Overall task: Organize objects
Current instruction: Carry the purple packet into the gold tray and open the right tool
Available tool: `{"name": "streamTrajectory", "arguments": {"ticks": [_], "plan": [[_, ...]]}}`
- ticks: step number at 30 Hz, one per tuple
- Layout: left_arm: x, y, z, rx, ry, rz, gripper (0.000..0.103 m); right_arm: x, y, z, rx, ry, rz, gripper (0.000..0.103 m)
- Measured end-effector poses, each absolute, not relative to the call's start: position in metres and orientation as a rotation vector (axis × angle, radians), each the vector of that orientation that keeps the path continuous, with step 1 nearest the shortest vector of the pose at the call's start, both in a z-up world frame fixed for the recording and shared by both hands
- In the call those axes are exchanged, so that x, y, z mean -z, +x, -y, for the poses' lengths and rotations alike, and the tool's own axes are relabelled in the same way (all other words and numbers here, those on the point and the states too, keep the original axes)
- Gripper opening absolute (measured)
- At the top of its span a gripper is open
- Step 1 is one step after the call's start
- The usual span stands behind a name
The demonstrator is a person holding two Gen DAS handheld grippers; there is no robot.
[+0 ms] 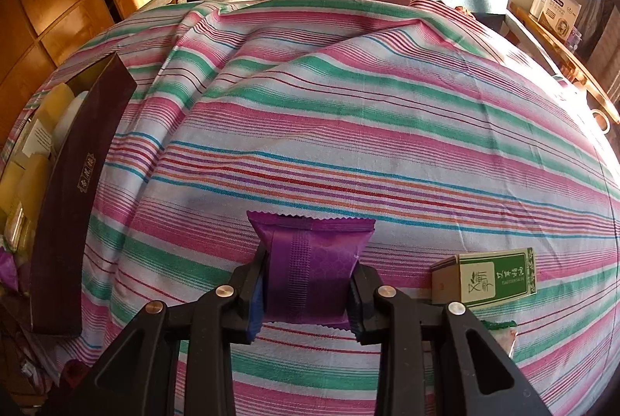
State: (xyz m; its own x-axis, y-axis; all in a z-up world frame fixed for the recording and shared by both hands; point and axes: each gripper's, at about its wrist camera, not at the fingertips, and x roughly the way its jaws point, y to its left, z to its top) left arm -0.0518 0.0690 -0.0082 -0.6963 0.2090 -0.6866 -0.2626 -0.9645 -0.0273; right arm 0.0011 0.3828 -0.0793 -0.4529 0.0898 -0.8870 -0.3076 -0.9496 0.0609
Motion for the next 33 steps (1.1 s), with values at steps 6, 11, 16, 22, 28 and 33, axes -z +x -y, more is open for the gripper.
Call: {"name": "streamTrajectory", "arguments": {"ticks": [6,11,16,22,28,33], "plan": [[0.015,-0.05,-0.059,-2.675,-1.093,-0.063,0.082,0.033,-0.014,-0.322,-2.679,-1.406,-0.319,0.033],[0.021,-0.049,-0.045,-2.685,-1.108,-0.022,0.082,0.01,-0.036,-0.256,-2.846,-1.432,-0.229,0.033],[0.024,-0.048,-0.029,-2.702,-1.129,0.02,0.082,0.022,-0.068,-0.207,-2.863,-1.528,-0.121,0.033],[0.028,-0.048,-0.017,-2.714,-1.142,0.05,0.082,0.053,-0.107,-0.178,-2.783,-1.689,0.023,0.034],[0.033,-0.048,-0.018,-2.698,-1.162,0.049,0.082,0.072,-0.124,-0.173,-2.723,-1.723,0.046,0.038],[0.033,-0.047,-0.022,-2.694,-1.157,0.039,0.082,0.065,-0.115,-0.179,-2.761,-1.674,-0.003,0.042]]}}
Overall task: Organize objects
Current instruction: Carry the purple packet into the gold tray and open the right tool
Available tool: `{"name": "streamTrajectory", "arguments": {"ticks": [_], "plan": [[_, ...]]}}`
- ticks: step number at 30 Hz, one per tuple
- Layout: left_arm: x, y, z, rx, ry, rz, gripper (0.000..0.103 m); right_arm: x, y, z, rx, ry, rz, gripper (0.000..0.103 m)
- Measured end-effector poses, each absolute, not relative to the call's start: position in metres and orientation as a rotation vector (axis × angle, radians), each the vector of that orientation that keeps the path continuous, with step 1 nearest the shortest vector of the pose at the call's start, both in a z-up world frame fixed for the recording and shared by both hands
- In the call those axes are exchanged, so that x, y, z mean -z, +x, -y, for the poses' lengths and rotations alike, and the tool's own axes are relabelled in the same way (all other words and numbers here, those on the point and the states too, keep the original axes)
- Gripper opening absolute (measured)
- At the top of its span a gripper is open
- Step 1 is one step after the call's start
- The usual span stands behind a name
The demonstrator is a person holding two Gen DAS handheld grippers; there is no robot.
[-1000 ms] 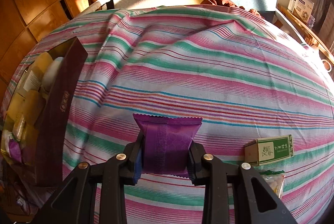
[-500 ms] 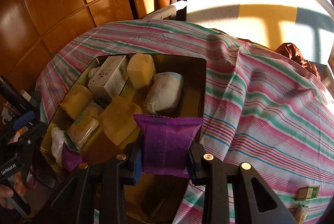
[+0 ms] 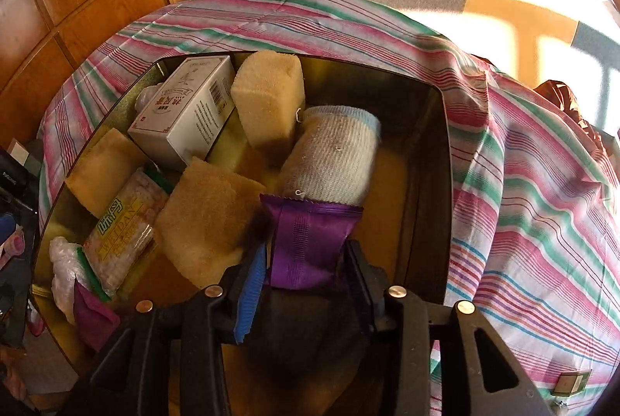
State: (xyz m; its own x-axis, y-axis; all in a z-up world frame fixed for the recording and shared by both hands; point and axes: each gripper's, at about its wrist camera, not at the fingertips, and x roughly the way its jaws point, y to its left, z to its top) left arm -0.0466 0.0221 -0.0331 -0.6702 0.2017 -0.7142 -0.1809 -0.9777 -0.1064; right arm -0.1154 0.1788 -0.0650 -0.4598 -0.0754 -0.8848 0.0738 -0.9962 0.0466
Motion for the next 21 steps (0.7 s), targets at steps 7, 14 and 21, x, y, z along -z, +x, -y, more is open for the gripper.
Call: {"name": "streamTrajectory", "arguments": {"ticks": [7,14,21], "plan": [[0.025,-0.039,-0.027,-2.697,-1.114,0.009,0.082,0.033,-0.076,-0.192,2.698,1.438,0.13,0.042],[0.018,-0.031,-0.038,-2.675,-1.086,-0.03,0.083,0.021,-0.029,-0.216,2.767,1.409,0.237,0.042],[0.014,-0.02,-0.056,-2.639,-1.063,-0.08,0.083,0.022,0.01,-0.257,2.84,1.427,0.361,0.042]]}}
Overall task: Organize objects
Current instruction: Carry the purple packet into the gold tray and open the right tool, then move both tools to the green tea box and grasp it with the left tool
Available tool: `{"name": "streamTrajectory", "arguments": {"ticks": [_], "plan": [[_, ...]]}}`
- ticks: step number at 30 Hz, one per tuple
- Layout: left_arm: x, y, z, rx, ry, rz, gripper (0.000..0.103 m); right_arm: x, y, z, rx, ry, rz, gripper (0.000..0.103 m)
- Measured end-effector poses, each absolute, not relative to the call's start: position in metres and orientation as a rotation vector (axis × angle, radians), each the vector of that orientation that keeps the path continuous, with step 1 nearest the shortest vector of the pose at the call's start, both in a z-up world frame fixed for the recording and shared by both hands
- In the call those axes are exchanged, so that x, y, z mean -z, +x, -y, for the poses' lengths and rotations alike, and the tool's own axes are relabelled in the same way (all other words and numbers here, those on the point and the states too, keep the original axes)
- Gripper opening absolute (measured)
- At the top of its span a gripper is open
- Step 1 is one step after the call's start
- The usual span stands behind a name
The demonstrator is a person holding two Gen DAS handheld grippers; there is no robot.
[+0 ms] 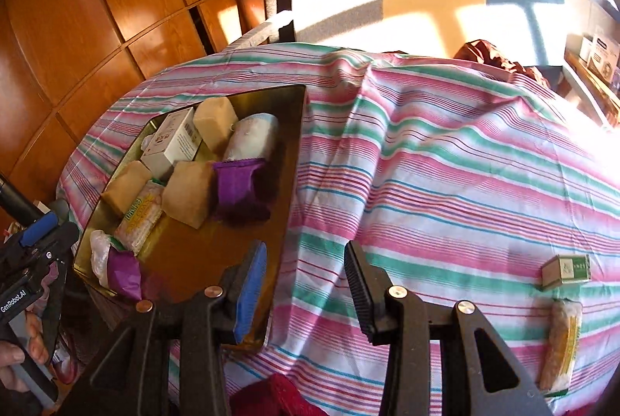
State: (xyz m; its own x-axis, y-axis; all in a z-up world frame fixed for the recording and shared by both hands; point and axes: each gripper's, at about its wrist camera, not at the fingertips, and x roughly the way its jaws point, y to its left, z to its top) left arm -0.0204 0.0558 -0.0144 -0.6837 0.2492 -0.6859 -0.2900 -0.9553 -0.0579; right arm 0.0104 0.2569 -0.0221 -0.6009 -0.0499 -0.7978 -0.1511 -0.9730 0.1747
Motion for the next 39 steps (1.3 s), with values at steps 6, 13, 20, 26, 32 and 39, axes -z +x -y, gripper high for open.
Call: {"name": "streamTrajectory", "arguments": {"ticks": [6,13,20,26,32,39], "plan": [[0.011,-0.014,-0.076,-2.594,-1.044,-0.133,0.083,0.014,0.047,-0.297,-2.67,-1.295,-0.404,0.042],[0.009,-0.007,-0.109,-2.524,-1.019,-0.195,0.083,0.002,0.089,-0.359,-2.557,-1.186,-0.486,0.043],[0.007,-0.001,-0.151,-2.432,-0.993,-0.259,0.083,0.0,0.134,-0.428,-2.411,-1.061,-0.626,0.044],[0.007,0.006,-0.204,-2.292,-0.98,-0.307,0.083,0.01,0.173,-0.477,-2.319,-0.886,-0.934,0.044],[0.014,0.016,-0.273,-2.123,-0.982,-0.363,0.083,0.01,0.195,-0.493,-2.293,-0.711,-1.112,0.044],[0.036,0.026,-0.361,-1.91,-0.955,-0.494,0.083,0.012,0.204,-0.5,-2.292,-0.638,-1.214,0.044]]}}
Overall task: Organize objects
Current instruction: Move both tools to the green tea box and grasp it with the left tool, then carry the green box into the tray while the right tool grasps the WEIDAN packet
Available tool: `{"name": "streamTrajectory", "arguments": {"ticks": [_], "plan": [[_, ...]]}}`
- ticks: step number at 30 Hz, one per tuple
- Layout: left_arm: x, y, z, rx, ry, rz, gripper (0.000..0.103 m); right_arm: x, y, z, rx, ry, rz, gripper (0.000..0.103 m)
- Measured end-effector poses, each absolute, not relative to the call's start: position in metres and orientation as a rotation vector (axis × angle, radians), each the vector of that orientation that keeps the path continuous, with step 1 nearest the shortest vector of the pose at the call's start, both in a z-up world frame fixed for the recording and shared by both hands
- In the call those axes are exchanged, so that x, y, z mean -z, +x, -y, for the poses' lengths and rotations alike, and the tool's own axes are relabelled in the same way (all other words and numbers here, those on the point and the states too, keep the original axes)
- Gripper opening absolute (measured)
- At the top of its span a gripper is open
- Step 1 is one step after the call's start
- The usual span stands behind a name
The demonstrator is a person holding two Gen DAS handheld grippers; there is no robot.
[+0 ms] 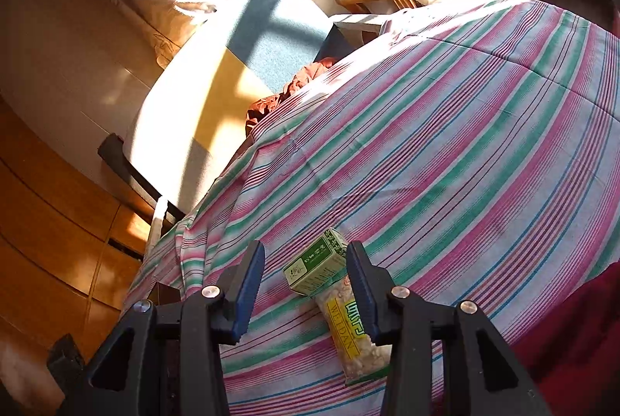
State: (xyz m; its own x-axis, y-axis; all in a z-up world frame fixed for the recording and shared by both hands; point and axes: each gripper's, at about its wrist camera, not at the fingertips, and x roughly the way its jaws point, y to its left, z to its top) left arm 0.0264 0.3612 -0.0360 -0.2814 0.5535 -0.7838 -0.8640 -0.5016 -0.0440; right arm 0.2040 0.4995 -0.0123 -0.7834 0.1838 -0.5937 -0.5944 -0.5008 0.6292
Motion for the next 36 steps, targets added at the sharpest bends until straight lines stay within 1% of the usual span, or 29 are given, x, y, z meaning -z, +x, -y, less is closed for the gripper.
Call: {"name": "streamTrajectory", "arguments": {"ticks": [5,10,18,19,21,23,29,36], "plan": [[0.047,0.026,-0.418,-1.808,-0.951,-0.525,0.083,0.013,0.208,-0.5,-2.291,-0.605,-1.23,0.044],[0.055,0.03,-0.469,-1.705,-0.873,-0.635,0.083,0.016,0.209,-0.502,-2.3,-0.592,-1.276,0.045],[0.074,0.021,-0.526,-1.597,-0.847,-0.723,0.083,0.022,0.212,-0.507,-2.295,-0.576,-1.349,0.046],[0.079,0.02,-0.53,-1.59,-0.862,-0.728,0.081,0.023,0.212,-0.508,-2.293,-0.576,-1.356,0.046],[0.089,0.017,-0.536,-1.562,-0.904,-0.721,0.069,0.024,0.212,-0.509,-2.289,-0.576,-1.365,0.046],[0.097,0.016,-0.535,-1.562,-0.938,-0.72,0.03,0.024,0.212,-0.509,-2.284,-0.578,-1.369,0.046],[0.095,0.007,-0.493,-1.649,-1.013,-0.596,0.031,0.028,0.202,-0.508,-2.257,-0.673,-1.332,0.046],[0.077,0.006,-0.424,-1.803,-1.044,-0.499,0.031,0.043,0.167,-0.5,-2.199,-1.005,-1.196,0.046]]}}
